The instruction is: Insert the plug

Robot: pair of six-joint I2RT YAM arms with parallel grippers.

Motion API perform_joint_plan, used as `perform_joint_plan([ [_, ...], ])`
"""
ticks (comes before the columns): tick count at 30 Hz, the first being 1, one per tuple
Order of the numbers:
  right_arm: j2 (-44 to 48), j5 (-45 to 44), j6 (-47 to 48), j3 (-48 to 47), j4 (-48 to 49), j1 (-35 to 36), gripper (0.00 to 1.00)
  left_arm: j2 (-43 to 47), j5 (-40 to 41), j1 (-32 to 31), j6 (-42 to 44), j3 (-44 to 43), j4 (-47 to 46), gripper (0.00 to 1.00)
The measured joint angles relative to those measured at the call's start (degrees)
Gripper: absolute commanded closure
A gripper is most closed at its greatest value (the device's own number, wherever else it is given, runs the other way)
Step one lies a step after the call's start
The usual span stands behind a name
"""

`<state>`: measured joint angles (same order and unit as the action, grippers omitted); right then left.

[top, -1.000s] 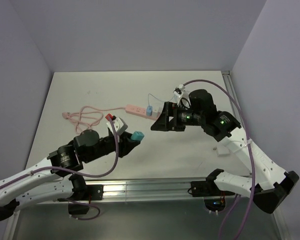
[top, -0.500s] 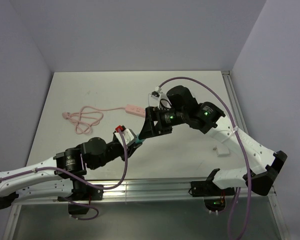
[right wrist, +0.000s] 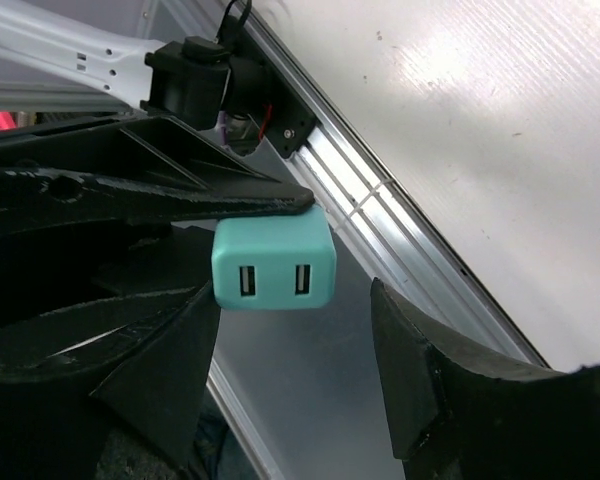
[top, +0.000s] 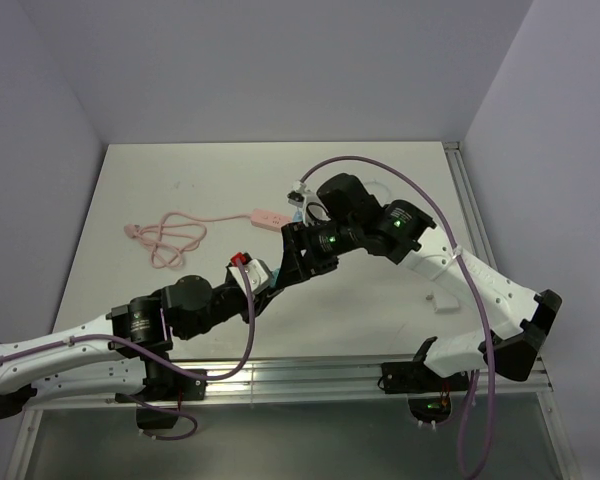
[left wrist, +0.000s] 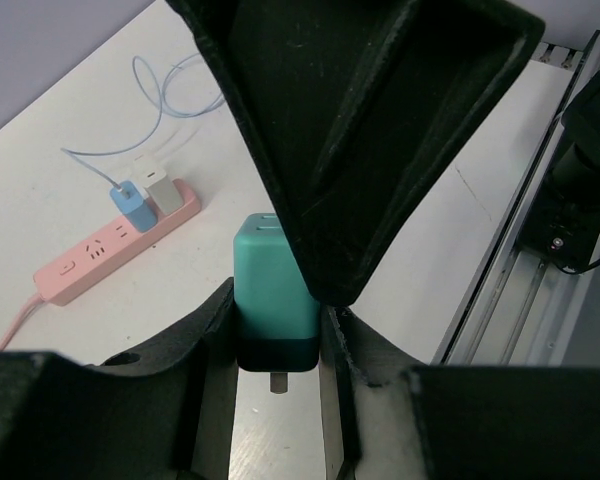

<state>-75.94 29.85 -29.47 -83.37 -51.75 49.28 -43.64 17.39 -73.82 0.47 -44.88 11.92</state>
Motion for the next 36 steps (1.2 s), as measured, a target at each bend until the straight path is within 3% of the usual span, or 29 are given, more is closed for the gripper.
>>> perform_joint_plan([
  [8,-1.22,-0.17,0.15,-1.75,0.37,0.63,0.34,-0.11,-0.59,-0.04,-0.04,0.31,-0.28,1.00],
  [15,-1.36,0.68,-0.92,-1.70,1.36,0.72,0.43,-0.07,-0.61,-0.04,-0.04,0.31,-0.52,1.00],
  [21,-2.03,0.90,-1.01,-1.68,1.49,0.72,0.43,0.07,-0.59,-0.04,-0.04,0.55,-0.42,1.00],
  [24,-2.93,1.66,-1.38,-1.68,1.62,0.72,0.38,0.07,-0.57,-0.04,-0.04,0.63,-0.09,1.00],
  [31,-4.37,4.59,-2.43,-1.68,3.21,0.74,0.42,0.70,-0.61,-0.04,-0.04,0.63,-0.11,1.00],
  [34,-4.37,4.70,-2.62,-1.68,3.50,0.68,0.53,1.20,-0.59,-0.04,-0.04,0.63,-0.07,0.99],
  [36,-4.37,4.63,-2.54,-1.68,3.72,0.66,0.92,1.29,-0.55,-0.04,-0.02,0.63,-0.04,1.00],
])
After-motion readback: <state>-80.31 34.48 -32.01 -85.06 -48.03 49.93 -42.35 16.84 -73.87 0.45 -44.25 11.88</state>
